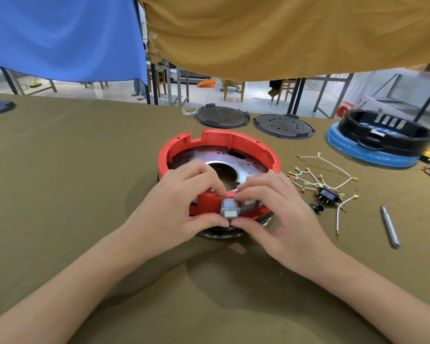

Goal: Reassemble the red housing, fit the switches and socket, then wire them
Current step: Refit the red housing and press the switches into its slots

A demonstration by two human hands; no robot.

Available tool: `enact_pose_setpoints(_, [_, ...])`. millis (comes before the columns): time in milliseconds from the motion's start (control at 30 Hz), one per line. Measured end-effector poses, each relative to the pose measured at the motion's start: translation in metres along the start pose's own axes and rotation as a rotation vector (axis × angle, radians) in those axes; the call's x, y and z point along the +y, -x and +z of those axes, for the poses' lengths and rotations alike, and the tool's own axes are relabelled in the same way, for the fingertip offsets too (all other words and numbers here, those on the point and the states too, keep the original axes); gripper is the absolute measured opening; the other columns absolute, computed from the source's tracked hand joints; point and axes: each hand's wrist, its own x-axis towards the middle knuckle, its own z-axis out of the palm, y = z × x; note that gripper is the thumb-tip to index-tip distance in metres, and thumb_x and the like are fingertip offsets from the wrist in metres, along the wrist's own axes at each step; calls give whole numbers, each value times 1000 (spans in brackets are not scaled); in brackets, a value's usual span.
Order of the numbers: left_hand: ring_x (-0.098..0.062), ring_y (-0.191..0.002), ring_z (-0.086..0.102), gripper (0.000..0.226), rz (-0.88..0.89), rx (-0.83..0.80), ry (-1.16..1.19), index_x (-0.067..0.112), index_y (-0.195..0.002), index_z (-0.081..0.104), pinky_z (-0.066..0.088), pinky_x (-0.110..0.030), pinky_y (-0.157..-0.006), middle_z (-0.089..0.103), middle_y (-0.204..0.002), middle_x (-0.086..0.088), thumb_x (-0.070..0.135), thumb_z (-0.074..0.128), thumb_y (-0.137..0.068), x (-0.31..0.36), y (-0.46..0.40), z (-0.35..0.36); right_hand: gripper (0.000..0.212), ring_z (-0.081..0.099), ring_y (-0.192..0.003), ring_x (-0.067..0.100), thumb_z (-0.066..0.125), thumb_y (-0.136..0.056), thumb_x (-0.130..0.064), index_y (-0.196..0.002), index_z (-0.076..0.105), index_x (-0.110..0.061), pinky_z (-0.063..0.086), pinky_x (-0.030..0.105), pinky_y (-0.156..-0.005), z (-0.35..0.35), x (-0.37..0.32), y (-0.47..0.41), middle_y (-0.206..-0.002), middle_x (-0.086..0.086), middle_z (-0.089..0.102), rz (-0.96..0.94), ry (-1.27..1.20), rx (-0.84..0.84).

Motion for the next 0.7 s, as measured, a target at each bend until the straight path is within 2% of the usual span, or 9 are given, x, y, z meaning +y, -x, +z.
enact_pose_setpoints(167, [-16, -86, 58, 26, 40, 62, 13, 16, -72, 69, 47, -35, -77, 59, -91, 5, 31, 89, -67, 3, 1, 3, 21, 61, -101, 25, 77, -85, -19, -99, 75, -3, 46, 37, -95, 3, 3, 3, -105, 5, 69, -86, 27, 103])
enact_pose_setpoints(300, [-20, -83, 53, 25, 26, 86, -5, 19, -70, 72, 42, -25, -77, 59, -87, 8, 38, 86, -64, 4, 1, 3, 14, 65, -95, 26, 80, -83, -12, -91, 77, -1, 49, 44, -89, 4, 2, 6, -98, 7, 72, -181, 45, 152])
enact_pose_setpoints(367, [-20, -83, 52, 22, 48, 56, 9, 20, -68, 73, 43, -27, -77, 58, -87, 7, 37, 86, -65, 3, 2, 1, 12, 67, -91, 26, 79, -83, -10, -89, 77, 0, 51, 45, -87, 2, 1, 7, -95, 8, 72, -229, 44, 143])
enact_pose_setpoints(533, [-14, -83, 48, 21, 87, -9, 61, 21, -65, 74, 38, -18, -78, 51, -87, 5, 36, 88, -64, 3, 3, 1, 8, 68, -85, 26, 74, -86, -5, -87, 76, 2, 55, 39, -83, -5, -2, 12, -91, 14, 71, -335, 83, 85])
enact_pose_setpoints(700, [-13, -83, 48, 22, 66, -20, 69, 21, -65, 74, 37, -17, -78, 51, -86, 5, 37, 88, -64, 3, 3, 1, 9, 67, -86, 24, 74, -85, -6, -86, 75, 3, 55, 34, -83, -5, -2, 12, -90, 13, 71, -306, 65, 84])
